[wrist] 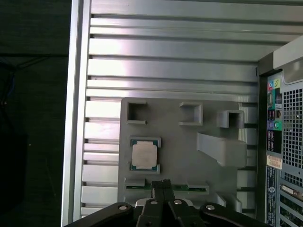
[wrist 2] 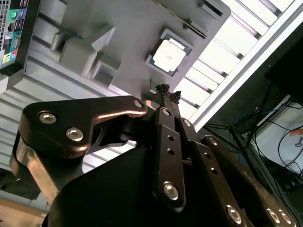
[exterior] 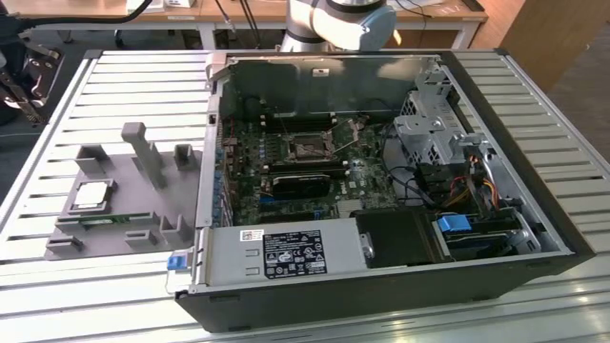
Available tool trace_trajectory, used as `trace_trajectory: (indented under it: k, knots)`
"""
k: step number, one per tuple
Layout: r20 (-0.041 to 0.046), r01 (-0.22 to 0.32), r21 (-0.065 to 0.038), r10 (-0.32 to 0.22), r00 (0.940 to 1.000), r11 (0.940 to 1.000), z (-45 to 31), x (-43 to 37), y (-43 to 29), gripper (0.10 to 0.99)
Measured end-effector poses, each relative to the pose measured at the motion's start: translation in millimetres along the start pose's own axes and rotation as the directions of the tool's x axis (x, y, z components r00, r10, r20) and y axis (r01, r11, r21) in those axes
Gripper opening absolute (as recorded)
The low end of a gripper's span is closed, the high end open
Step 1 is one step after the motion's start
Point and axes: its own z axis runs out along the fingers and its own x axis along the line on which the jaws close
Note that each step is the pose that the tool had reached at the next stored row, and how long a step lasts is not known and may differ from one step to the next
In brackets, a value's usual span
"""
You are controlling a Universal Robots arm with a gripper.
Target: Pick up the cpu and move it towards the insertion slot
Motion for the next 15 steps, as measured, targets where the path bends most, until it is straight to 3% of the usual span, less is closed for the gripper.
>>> trace_trajectory:
  k: [15]
  knots:
    - [0.0016, 0.0, 0.0, 0.0, 1.0, 1.0, 29.1, 2.5, -1.0, 0.102]
